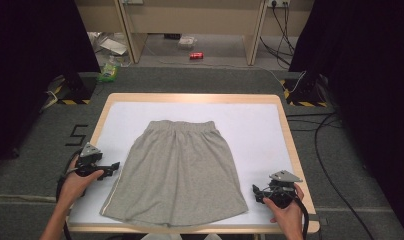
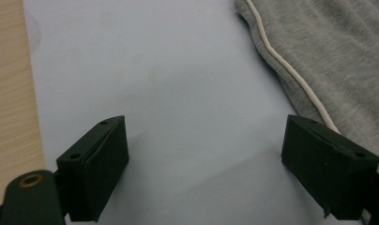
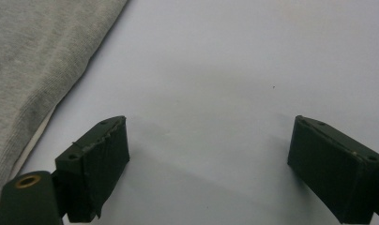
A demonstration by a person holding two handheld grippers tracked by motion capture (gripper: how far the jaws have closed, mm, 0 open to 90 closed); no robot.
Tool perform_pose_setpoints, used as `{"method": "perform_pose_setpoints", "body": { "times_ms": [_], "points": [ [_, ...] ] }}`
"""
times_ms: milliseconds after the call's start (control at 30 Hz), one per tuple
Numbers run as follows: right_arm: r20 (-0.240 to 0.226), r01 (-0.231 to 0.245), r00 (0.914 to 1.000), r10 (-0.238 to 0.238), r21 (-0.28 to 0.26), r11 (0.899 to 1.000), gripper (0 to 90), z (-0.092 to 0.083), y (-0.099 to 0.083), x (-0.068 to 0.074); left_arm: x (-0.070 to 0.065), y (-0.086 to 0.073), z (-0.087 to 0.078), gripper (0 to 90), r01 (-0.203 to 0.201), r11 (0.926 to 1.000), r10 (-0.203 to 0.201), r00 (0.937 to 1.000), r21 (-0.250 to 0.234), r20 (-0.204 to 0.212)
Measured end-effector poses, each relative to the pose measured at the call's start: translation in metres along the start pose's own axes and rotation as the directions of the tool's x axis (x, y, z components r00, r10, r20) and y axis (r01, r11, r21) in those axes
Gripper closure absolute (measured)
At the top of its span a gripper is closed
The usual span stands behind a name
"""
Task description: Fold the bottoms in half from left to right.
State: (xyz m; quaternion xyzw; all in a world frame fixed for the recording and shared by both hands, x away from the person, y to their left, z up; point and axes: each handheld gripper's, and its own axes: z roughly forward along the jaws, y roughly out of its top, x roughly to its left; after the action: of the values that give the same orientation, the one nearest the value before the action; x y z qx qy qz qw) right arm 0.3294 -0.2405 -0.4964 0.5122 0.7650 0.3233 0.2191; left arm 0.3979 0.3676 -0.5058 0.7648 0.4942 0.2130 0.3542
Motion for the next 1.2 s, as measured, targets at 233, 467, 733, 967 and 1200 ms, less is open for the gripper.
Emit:
{"method": "perform_pose_setpoints", "body": {
  "times_ms": [233,467,733,967,1200],
  "points": [
    [0.001,0.006,1.0,-0.006,0.001,1.0,12.9,0.0,0.0,0.0,0.002,0.002,0.0,14.0,0.001,1.0,-0.001,0.9999,0.001,0.012],
    [0.0,0.004,1.0,-0.004,0.001,1.0,12.8,0.0,0.0,0.0,0.002,0.01,0.006,15.7,0.005,0.9999,-0.004,0.9982,-0.011,0.06],
    [0.0,0.004,1.0,-0.004,0.001,1.0,12.7,0.0,0.0,0.0,0.0,0.033,0.002,16.0,0.032,0.9972,-0.025,0.9944,-0.068,0.103],
    [0.001,0.004,1.0,-0.004,0.002,1.0,12.6,0.0,0.001,0.0,-0.007,0.056,0.016,16.4,0.021,0.997,-0.012,0.9933,-0.074,0.115],
    [0.001,0.005,1.0,-0.005,0.003,1.0,12.1,0.001,0.001,0.0,-0.013,0.075,0.026,16.5,0.018,0.9966,-0.007,0.9907,-0.081,0.136]
  ]
}}
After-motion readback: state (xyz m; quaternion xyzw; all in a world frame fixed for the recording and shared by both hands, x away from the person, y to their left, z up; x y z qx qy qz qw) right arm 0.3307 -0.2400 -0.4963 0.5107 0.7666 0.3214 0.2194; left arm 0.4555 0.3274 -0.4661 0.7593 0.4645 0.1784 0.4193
